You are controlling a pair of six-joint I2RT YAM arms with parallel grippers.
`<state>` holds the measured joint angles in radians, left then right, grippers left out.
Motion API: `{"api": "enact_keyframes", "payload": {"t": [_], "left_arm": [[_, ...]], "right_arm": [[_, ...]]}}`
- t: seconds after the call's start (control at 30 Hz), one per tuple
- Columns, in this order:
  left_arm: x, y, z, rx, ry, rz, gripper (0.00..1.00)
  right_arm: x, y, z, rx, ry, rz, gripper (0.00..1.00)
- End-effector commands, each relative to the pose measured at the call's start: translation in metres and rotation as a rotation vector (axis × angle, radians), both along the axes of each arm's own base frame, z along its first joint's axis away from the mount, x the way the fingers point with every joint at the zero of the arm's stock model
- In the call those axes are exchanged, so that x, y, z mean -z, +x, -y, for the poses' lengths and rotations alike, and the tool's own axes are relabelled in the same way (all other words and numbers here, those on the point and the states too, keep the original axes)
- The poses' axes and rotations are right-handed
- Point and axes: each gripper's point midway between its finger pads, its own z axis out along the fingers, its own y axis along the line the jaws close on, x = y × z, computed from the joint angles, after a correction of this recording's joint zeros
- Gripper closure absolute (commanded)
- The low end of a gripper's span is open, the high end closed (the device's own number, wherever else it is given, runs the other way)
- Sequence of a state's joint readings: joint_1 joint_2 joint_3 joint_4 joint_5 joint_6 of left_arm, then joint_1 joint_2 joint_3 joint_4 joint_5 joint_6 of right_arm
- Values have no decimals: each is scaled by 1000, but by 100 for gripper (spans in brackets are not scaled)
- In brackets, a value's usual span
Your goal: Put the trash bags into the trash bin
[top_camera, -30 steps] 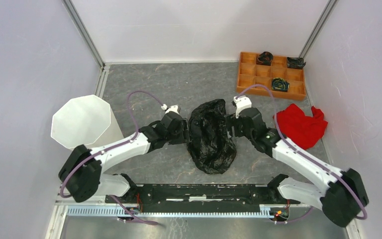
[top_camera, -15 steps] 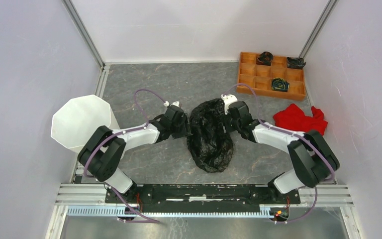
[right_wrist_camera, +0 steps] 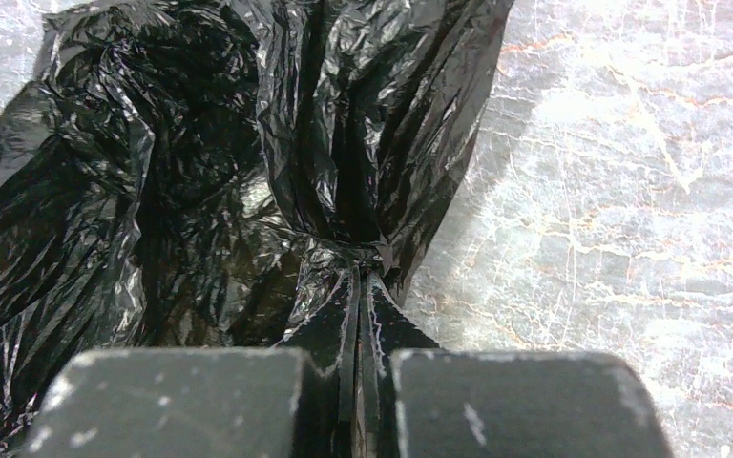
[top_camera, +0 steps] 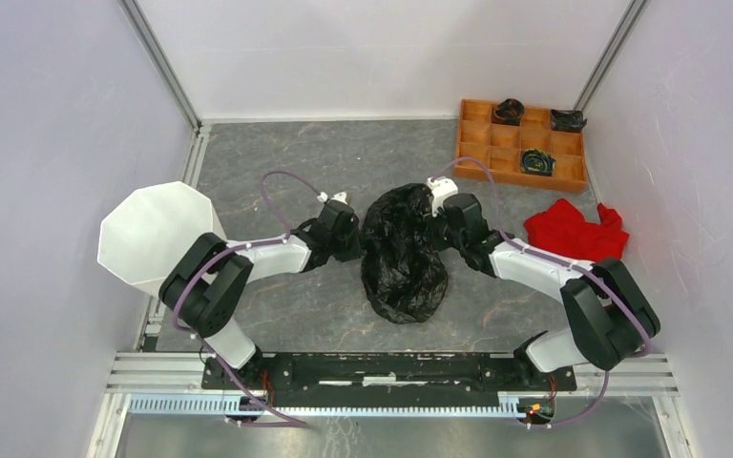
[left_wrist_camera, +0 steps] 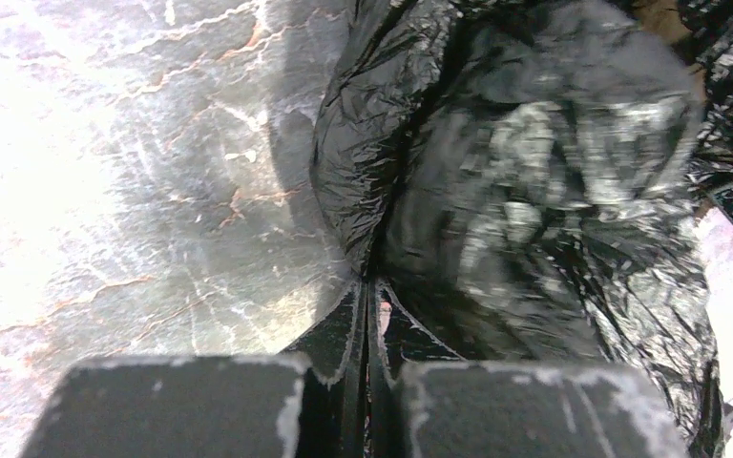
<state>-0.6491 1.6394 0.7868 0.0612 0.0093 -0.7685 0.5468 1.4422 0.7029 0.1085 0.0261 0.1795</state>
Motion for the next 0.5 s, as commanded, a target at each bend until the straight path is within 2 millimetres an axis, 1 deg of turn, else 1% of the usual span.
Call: {"api": "enact_keyframes", "payload": {"t": [0.0,0.03,0.07,0.1,0.13,0.17,0.2,0.23,0.27,0.3,0.33,0.37,0.4,0.43,0.47], "left_arm": [[-21,13,-8,-28,44,59,98],[-31,14,-16,-40,75,80,98],[-46,15,-25,-57,101,113,98],[-64,17,-32,-72,118,154,98],[-88,19,-40,-81,137,207,98],[-113,21,-47,-89,148,256,98],[-144,22,-53,-103,147,314,98],[-175,21,-57,-101,134,365,98],[-210,18,-58,-93,103,426,98],[-245,13,-59,-85,62,483,98],[-276,6,-60,-76,17,533,98],[-316,-6,-63,-69,-50,604,98],[-341,-16,-65,-56,-102,648,98],[-357,-25,-68,-51,-141,674,98],[-366,-32,-71,-53,-170,690,98]], "right_arm": [[-8,-1,13,59,-18,10,100],[-11,1,18,76,-36,15,100],[-16,3,21,83,-53,20,100],[-25,6,23,89,-68,29,100],[-36,8,26,97,-86,37,100],[-57,15,23,97,-86,67,100],[-76,19,24,99,-93,84,100],[-106,23,22,97,-80,124,100],[-134,25,19,82,-55,165,100],[-168,23,15,63,-12,224,100],[-198,19,10,35,40,275,100],[-231,10,5,2,103,338,100],[-255,1,2,-29,161,384,100],[-279,-11,-1,-69,226,440,100],[-294,-23,-4,-105,285,484,100]]}}
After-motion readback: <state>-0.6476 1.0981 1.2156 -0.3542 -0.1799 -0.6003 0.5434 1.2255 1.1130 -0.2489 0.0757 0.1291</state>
